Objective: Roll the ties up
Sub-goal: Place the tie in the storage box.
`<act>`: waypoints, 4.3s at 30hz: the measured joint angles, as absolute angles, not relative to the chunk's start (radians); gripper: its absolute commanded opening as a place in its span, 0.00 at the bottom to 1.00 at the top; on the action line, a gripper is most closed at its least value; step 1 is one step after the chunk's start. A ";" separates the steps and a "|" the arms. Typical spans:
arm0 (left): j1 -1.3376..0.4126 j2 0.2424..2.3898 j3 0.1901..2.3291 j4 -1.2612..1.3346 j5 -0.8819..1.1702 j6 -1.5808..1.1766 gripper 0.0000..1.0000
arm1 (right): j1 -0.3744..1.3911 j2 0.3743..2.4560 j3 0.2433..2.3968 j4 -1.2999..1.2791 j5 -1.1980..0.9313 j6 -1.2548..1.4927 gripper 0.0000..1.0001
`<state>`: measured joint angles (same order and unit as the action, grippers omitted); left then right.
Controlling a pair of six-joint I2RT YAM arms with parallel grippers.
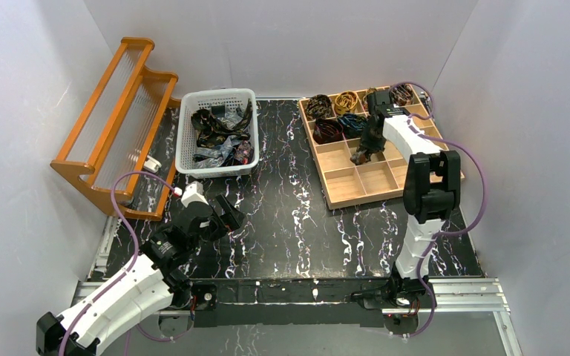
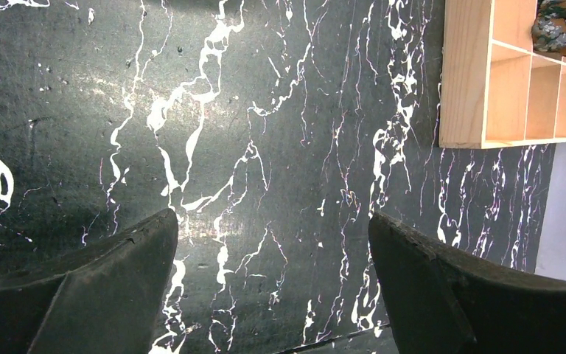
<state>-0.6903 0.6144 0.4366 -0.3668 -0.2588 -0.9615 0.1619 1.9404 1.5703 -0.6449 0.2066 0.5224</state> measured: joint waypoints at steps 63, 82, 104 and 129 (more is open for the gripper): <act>-0.690 0.647 0.437 -0.329 -0.246 -0.980 0.98 | 0.183 2.143 1.786 -0.807 0.236 0.389 0.67; -0.690 0.654 0.437 -0.321 -0.238 -0.980 0.98 | 0.183 2.046 1.807 -0.847 0.217 0.358 0.77; -0.690 0.673 0.445 -0.322 -0.237 -0.975 0.98 | 0.100 2.080 1.789 -0.741 0.154 0.356 0.41; -0.690 0.685 0.513 -0.368 -0.248 -0.939 0.98 | 0.072 2.012 1.628 -0.655 0.072 0.390 0.55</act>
<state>-0.6903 0.6846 0.5133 -0.3679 -0.2481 -0.9394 0.0723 2.0125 1.6276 -0.6548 0.0723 0.3897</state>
